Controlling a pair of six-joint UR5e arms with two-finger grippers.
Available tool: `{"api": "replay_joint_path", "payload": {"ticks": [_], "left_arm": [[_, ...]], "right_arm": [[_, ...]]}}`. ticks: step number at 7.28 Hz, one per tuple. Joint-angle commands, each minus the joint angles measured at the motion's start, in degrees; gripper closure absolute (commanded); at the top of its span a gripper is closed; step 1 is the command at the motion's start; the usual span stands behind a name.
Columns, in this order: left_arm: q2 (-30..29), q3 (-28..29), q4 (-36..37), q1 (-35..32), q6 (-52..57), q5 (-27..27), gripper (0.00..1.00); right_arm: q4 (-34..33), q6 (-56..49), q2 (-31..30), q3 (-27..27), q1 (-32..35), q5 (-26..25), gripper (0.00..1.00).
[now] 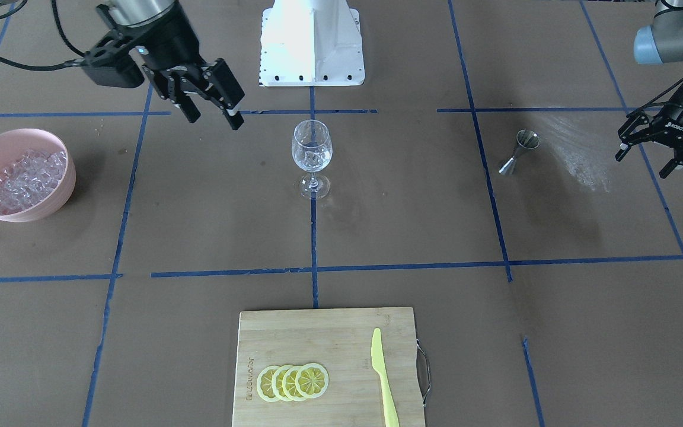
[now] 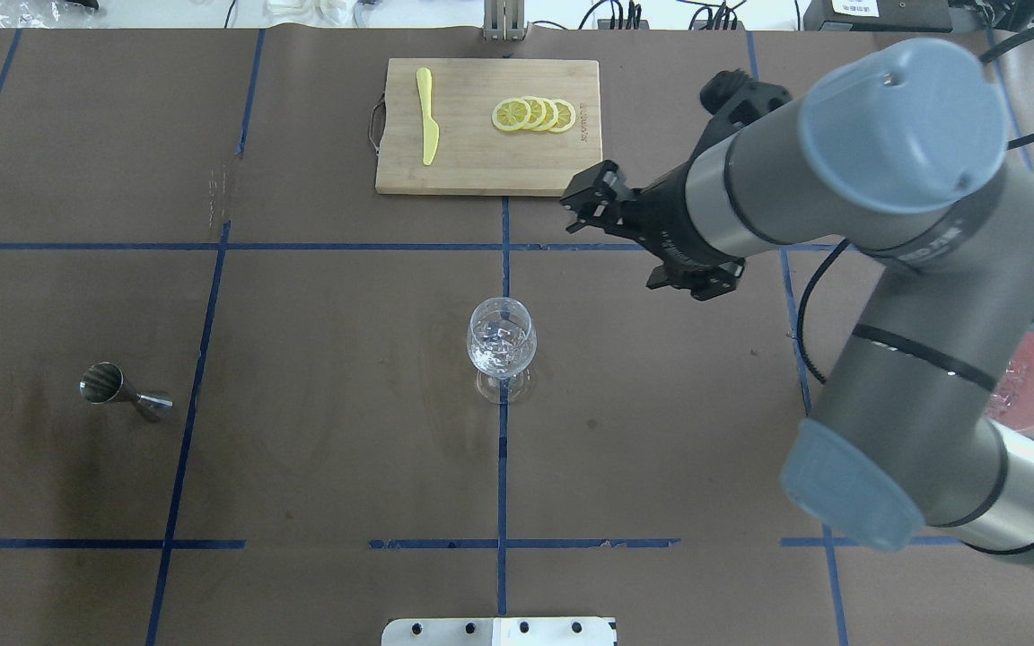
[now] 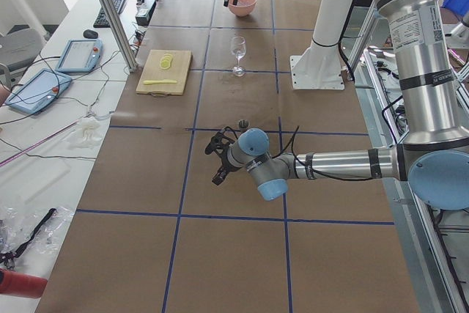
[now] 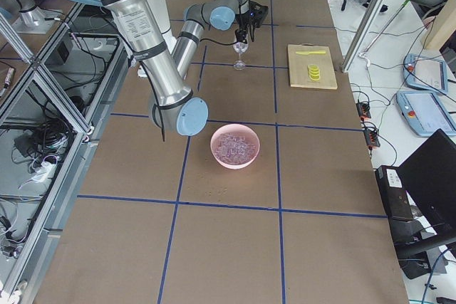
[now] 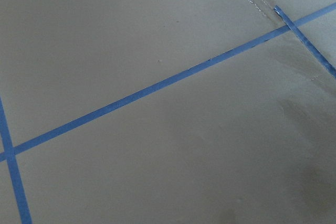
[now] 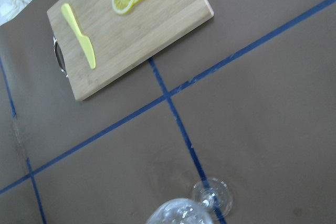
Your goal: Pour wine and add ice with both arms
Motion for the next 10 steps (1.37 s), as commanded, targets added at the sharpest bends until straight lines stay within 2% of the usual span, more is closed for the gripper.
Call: {"api": "replay_joint_path", "payload": {"ticks": [1, 2, 3, 4, 5, 7, 9, 10], "left_arm": [[-0.7, 0.1, 4.2, -1.5, 0.3, -5.8, 0.00], [-2.2, 0.2, 7.9, -1.9, 1.1, -5.7, 0.00], [-4.7, 0.3, 13.0, -4.7, 4.7, -5.5, 0.00], [-8.2, 0.3, 19.9, -6.9, 10.2, -5.3, 0.00], [-12.4, 0.4, 28.5, -10.6, 17.2, -4.1, 0.00], [-19.2, 0.4, 41.7, -16.2, 27.7, -2.0, 0.00], [-21.0, -0.2, 49.4, -19.1, 28.8, -4.3, 0.00], [-20.2, 0.8, 49.6, -19.3, 29.9, -8.1, 0.00]], "right_arm": [[0.4, -17.0, -9.5, 1.4, 8.7, 7.0, 0.00], [0.4, -28.3, -14.7, 0.7, 14.5, 11.5, 0.00], [0.5, -40.6, -17.9, -2.8, 21.1, 17.0, 0.00], [0.5, -52.6, -20.3, -7.6, 26.0, 19.3, 0.00], [0.4, -64.2, -20.6, -13.1, 30.9, 20.4, 0.00], [-0.3, -78.6, -20.7, -20.3, 38.5, 21.9, 0.00], [-0.3, -91.3, -20.0, -28.5, 42.7, 21.9, 0.00], [-0.3, -93.9, -20.1, -29.9, 43.6, 21.3, 0.00]]}}
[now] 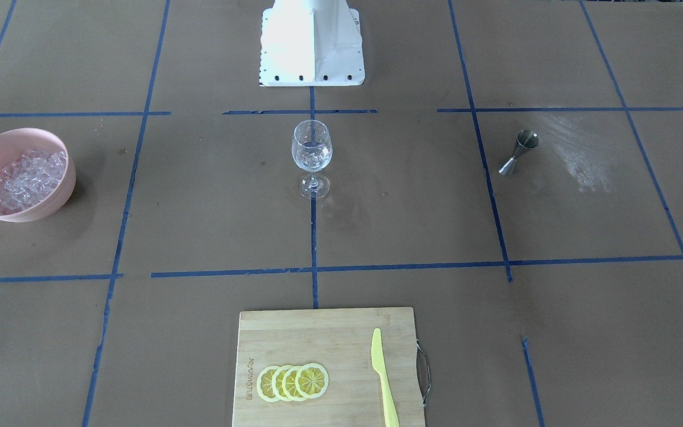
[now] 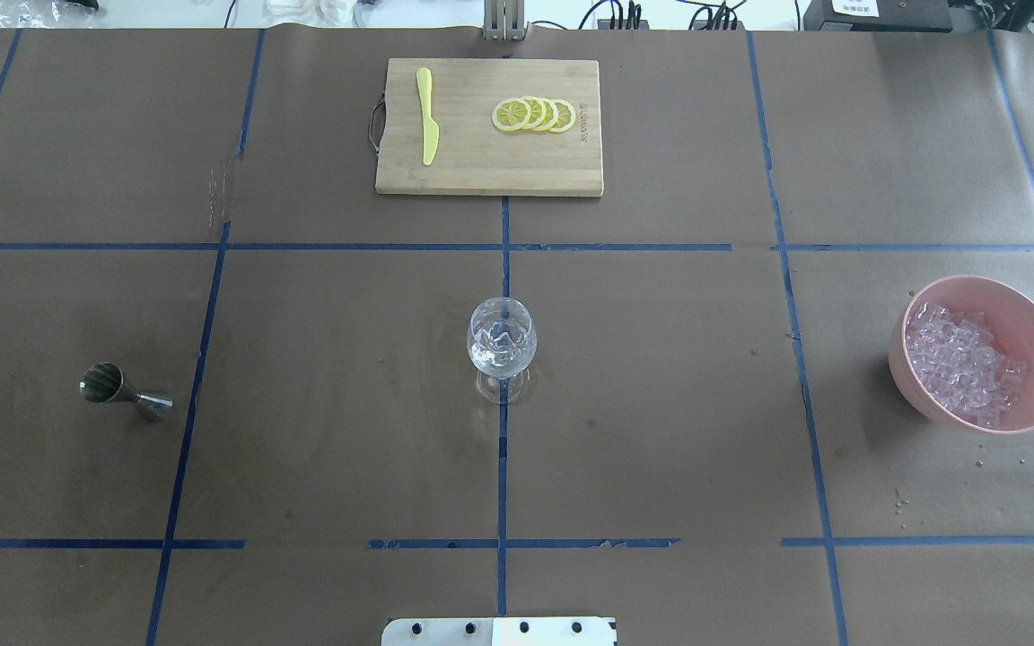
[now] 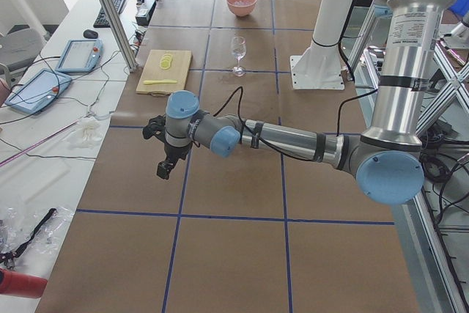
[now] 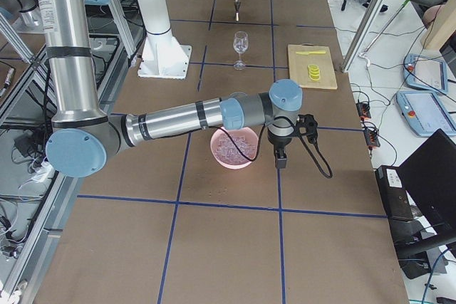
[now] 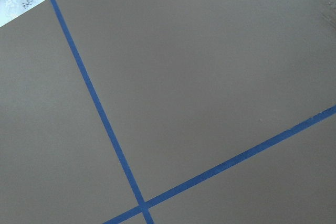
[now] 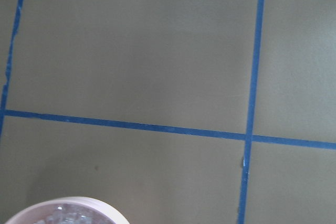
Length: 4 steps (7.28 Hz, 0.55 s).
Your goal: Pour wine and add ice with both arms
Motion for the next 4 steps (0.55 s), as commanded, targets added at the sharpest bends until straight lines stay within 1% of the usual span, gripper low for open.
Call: {"api": "replay_joint_path", "payload": {"ticks": [1, 2, 3, 4], "left_arm": [[2.2, 1.4, 2.0, -0.8, 1.2, -6.8, 0.00], [6.0, 0.7, 1.2, -0.8, 1.2, -7.3, 0.00], [7.0, 0.3, 1.7, -0.8, 0.3, -6.8, 0.00], [6.4, 1.3, 2.1, -0.7, -0.2, -7.1, 0.00]], "right_arm": [[-0.3, -6.9, -0.4, -3.3, 2.2, -0.5, 0.00], [-1.9, -8.1, -0.4, -3.3, 2.3, -0.9, 0.00], [-3.0, -10.3, -0.3, -3.5, 2.2, -1.9, 0.00], [-4.2, -11.9, -0.2, -3.8, 1.9, -2.3, 0.00]]}}
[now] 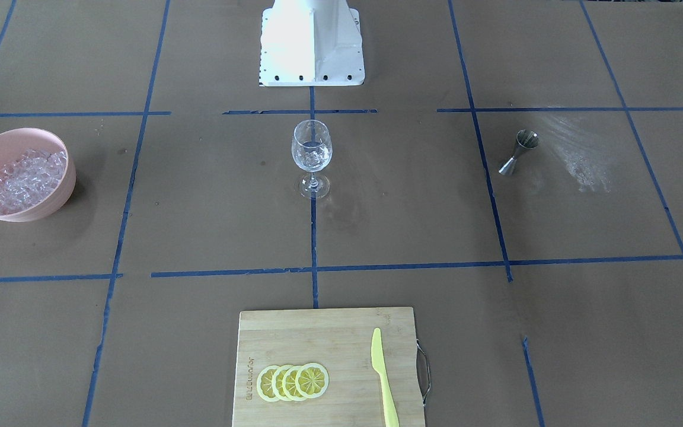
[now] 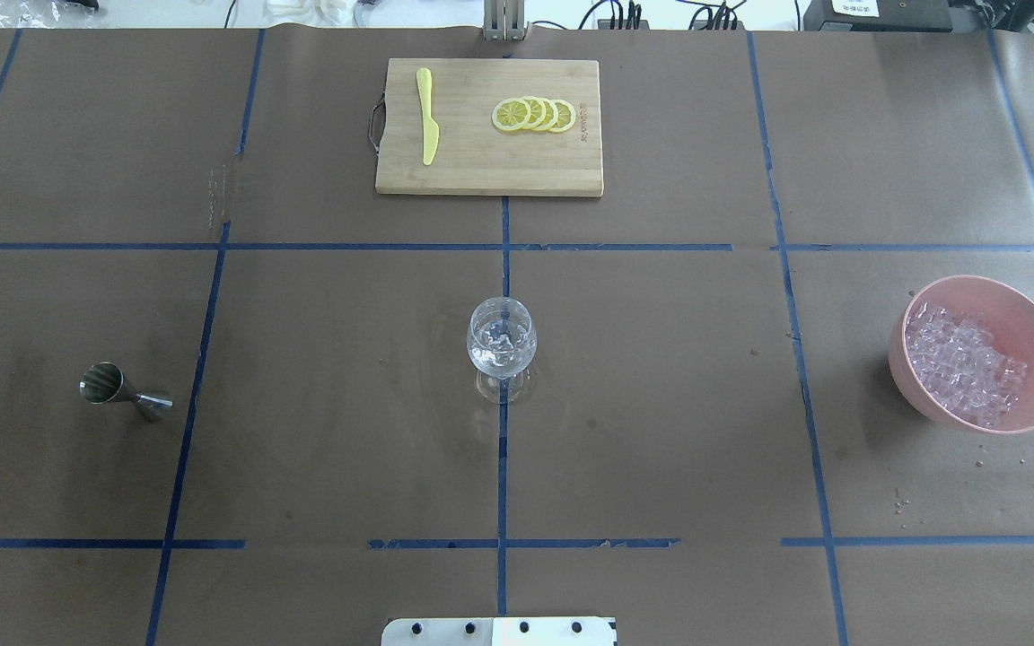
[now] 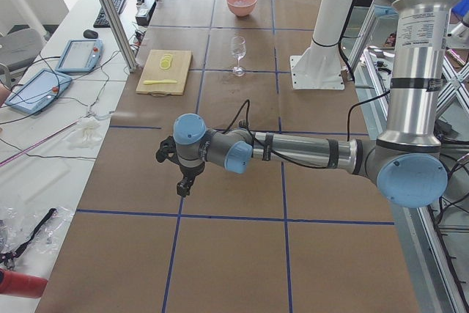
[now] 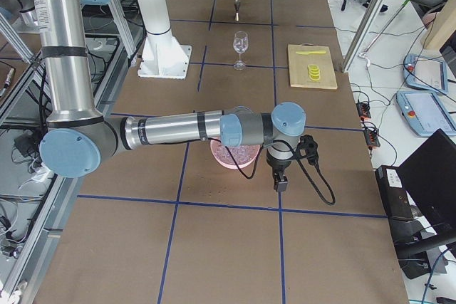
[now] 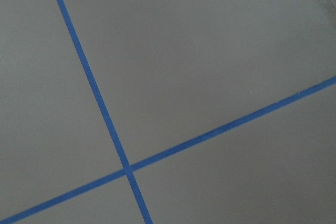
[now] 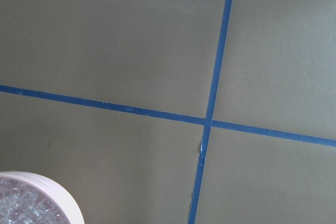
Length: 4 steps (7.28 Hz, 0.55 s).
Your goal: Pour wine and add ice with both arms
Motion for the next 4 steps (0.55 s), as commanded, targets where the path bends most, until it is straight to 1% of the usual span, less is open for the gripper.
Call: {"api": "replay_joint_path", "payload": {"ticks": [1, 2, 3, 4], "left_arm": [[-0.7, 0.6, 3.0, -0.3, -0.7, -1.6, 0.00], [-3.8, 0.4, 9.5, -1.7, -0.7, -3.5, 0.00], [-6.2, 0.1, 14.4, -4.0, 0.0, -3.3, 0.00], [-5.9, 0.6, 14.3, -4.1, 0.1, -3.5, 0.00]], "right_arm": [[-2.0, -3.3, 0.1, -0.6, -0.5, -0.7, 0.00], [-2.1, -3.4, -0.2, -0.7, -1.0, -0.8, 0.00], [-2.2, -3.4, -0.3, -1.3, -1.0, -0.1, 0.00], [-2.1, -2.2, 0.0, -2.2, -1.1, 0.1, 0.00]]}}
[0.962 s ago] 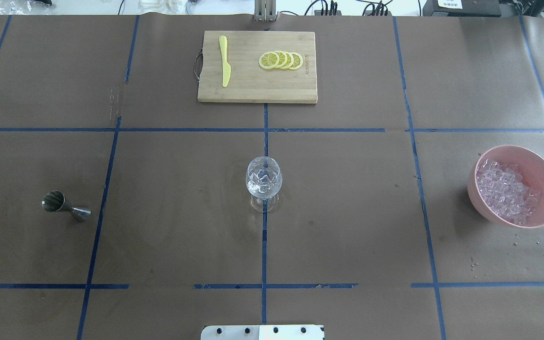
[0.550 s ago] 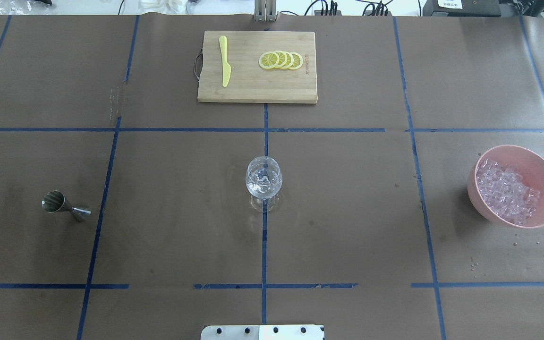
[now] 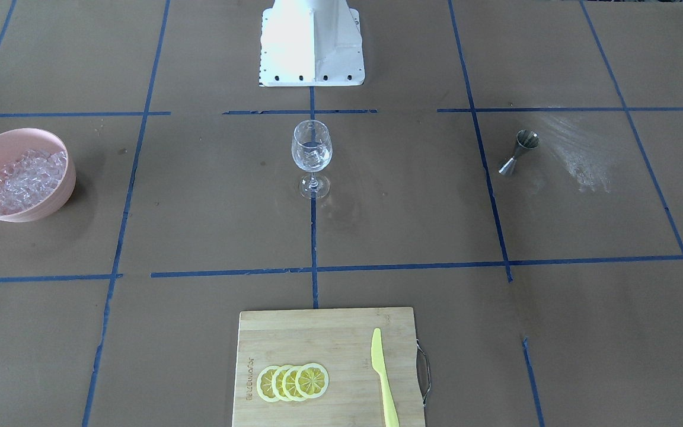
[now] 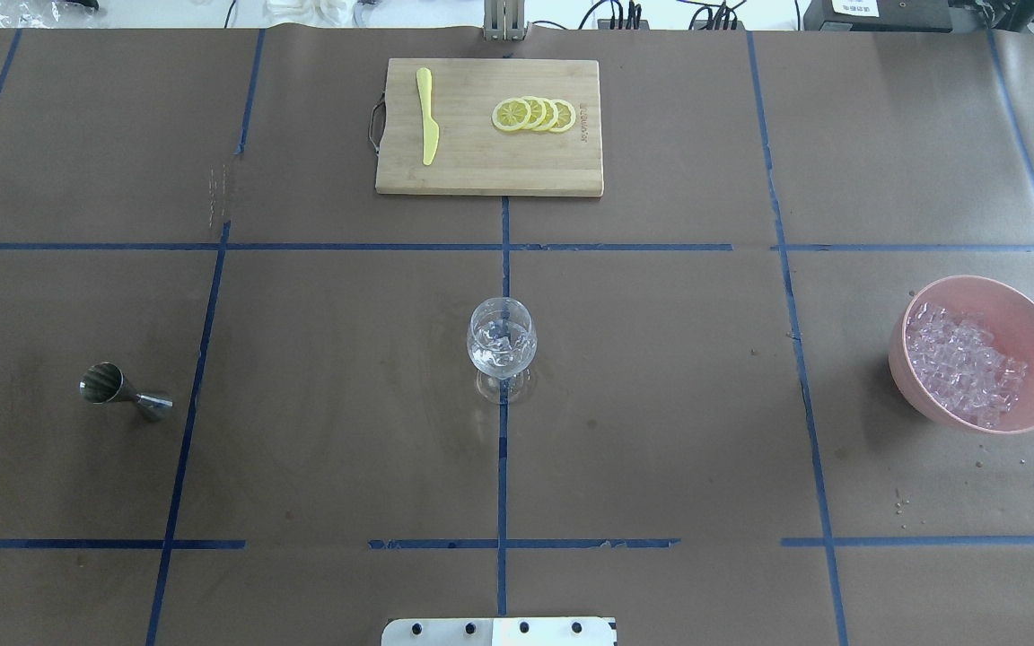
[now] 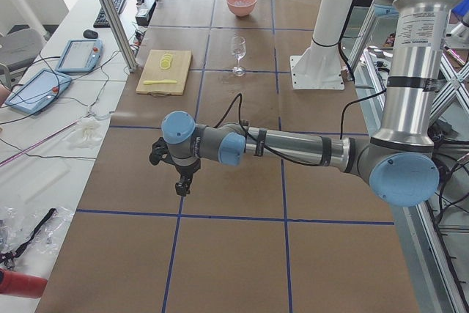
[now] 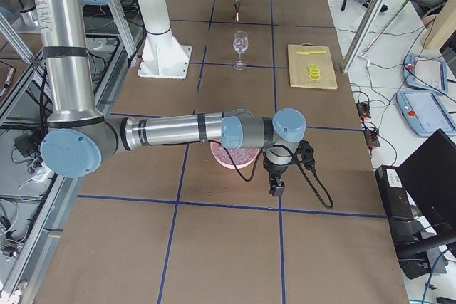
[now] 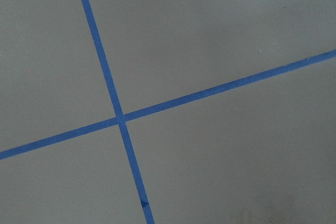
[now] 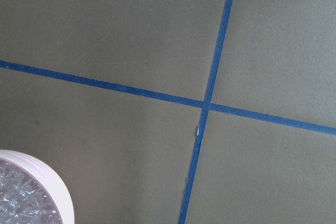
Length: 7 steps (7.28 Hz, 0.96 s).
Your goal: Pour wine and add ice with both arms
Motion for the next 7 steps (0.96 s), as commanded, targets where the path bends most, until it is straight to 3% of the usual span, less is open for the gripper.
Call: {"api": "replay_joint_path", "payload": {"ticks": [1, 5, 7], "left_arm": [[-0.9, 0.2, 2.6, -1.1, 0.1, -1.0, 0.00], [1.0, -0.9, 2.5, -0.9, 0.3, -1.0, 0.00], [2.5, -1.0, -1.8, -0.8, 0.1, -0.5, 0.00]], "right_arm": [[0.3, 2.5, 0.2, -0.8, -0.4, 0.6, 0.00], [0.8, 4.2, 0.7, -0.7, -3.3, 0.5, 0.00], [0.8, 3.7, 0.1, -0.7, -3.2, 3.0, 0.00]]}}
